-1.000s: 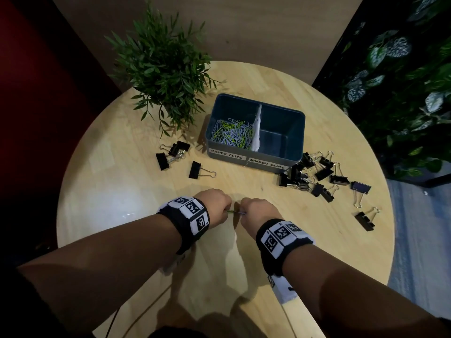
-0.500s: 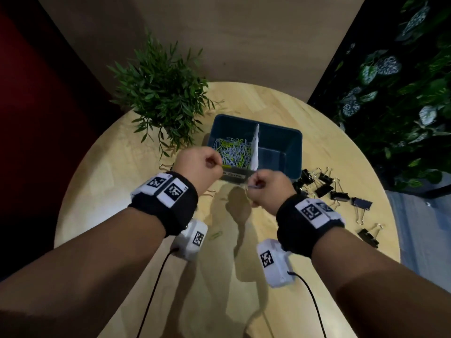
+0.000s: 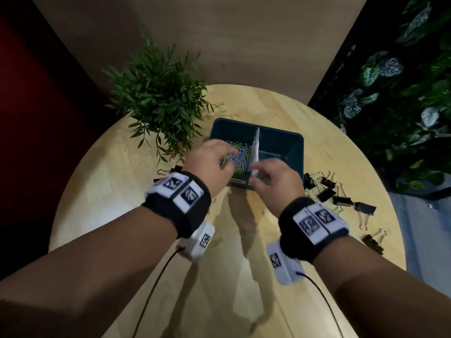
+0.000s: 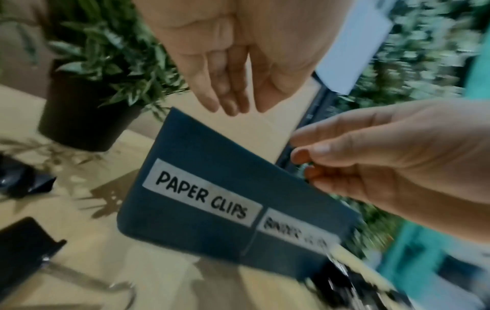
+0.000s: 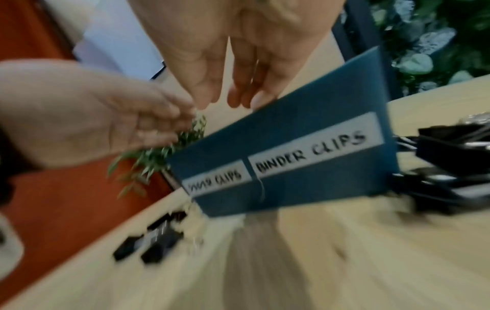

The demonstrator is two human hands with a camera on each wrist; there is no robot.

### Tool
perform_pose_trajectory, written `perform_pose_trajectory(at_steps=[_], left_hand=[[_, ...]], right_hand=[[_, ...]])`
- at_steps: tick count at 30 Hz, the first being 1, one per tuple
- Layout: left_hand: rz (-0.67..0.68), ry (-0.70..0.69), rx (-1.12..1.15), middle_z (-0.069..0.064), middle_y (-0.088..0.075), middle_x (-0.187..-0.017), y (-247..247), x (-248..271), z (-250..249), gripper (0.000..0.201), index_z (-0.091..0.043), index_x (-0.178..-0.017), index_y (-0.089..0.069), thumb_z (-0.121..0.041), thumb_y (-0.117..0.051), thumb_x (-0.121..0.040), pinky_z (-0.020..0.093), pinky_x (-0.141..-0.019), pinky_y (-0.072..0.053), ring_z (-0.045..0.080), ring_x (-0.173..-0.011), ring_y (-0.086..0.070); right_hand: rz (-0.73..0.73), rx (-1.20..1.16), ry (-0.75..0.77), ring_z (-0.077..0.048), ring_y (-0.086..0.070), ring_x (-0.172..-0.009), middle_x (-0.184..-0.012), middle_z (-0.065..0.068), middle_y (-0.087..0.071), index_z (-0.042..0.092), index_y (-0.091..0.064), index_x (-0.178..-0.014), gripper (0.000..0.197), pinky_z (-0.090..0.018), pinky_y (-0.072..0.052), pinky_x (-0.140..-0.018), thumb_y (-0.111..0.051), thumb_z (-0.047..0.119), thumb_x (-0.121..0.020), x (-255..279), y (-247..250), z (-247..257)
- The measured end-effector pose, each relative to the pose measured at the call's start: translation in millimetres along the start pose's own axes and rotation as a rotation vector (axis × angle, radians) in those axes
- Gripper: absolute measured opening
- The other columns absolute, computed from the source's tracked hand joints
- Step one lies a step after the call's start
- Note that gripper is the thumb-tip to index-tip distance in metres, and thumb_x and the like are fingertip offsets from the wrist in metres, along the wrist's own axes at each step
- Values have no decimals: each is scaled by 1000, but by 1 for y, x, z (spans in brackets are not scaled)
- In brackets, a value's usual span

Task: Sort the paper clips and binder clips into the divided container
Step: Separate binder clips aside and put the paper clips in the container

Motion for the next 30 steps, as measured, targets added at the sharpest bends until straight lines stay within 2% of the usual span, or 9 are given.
perform_pose_trajectory(at_steps=[2,3,5,7,9,13,16,21,30], left_hand=[[101,-217,-68,-2,-63,-105,-12,27,-12,17,-18,-96,-71,-17,-59,-84,27,-91,-48,13,-94,-57],[255,-264,-158,0,-62,-104,-29,43,-9,16,-17,-95,-70,-19,-58,-84,31,-89,-50,17,-94,-58],[667,-174,-383,3,-58,-112,-72,75,21,23,-18,-104,-64,-22,-54,-84,31,-91,-47,22,-105,-56],[928,-37,-498,6,-54,-119,-96,99,50,28,-18,-112,-58,-22,-56,-84,32,-91,-44,25,-110,-53],[957,-1,-522,8,-54,-120,-104,102,57,28,-16,-113,-57,-18,-57,-85,33,-91,-44,26,-111,-53],[939,-57,-577,12,-55,-119,-111,98,52,27,-13,-112,-56,-11,-53,-85,36,-90,-45,31,-109,-54],[900,-102,-626,14,-53,-118,-109,93,46,30,-10,-116,-53,-12,-53,-86,38,-86,-46,33,-107,-55],[867,-108,-702,17,-50,-121,-109,95,38,32,-8,-122,-51,-6,-44,-90,39,-90,-45,35,-112,-52],[927,-194,-762,20,-52,-120,-108,104,27,32,-3,-122,-51,-4,-38,-93,40,-89,-43,36,-111,-51]], right_hand=[[-32,148,136,-28,-58,-93,-98,-9,-64,15,-74,-94,16,-33,-45,-83,-67,18,-81,25,-6,-5],[6,234,171,-30,-59,-90,-94,-9,-64,16,-74,-92,15,-33,-46,-80,-64,21,-81,37,-16,-12],[311,378,72,-28,-56,-103,-110,-5,-61,22,-69,-108,26,-33,-46,-89,-55,30,-87,58,-47,-36],[556,370,-113,-21,-47,-121,-129,0,-50,26,-57,-126,36,-29,-38,-102,-52,33,-91,76,-69,-60],[540,322,-161,-19,-48,-121,-130,-1,-49,24,-57,-126,35,-27,-38,-101,-52,31,-92,74,-74,-64],[560,467,-121,-26,-56,-108,-119,-9,-55,11,-62,-113,24,-33,-46,-92,-50,18,-93,64,-86,-52],[602,524,-96,-28,-55,-110,-121,-11,-53,10,-58,-116,27,-35,-47,-93,-48,9,-91,62,-90,-42],[742,636,109,-33,-50,-113,-119,-15,-52,5,-54,-121,32,-40,-46,-94,-46,12,-91,77,-96,-21],[783,720,199,-35,-53,-107,-119,-21,-54,0,-50,-121,33,-42,-45,-87,-30,12,-97,82,-101,-14]])
Point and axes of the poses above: each hand's wrist, its own x-axis away from the middle knuckle, its own y-axis out of the back of the hand, z = x × y, the point moved 7 cm from there along -x, towards the middle knuckle
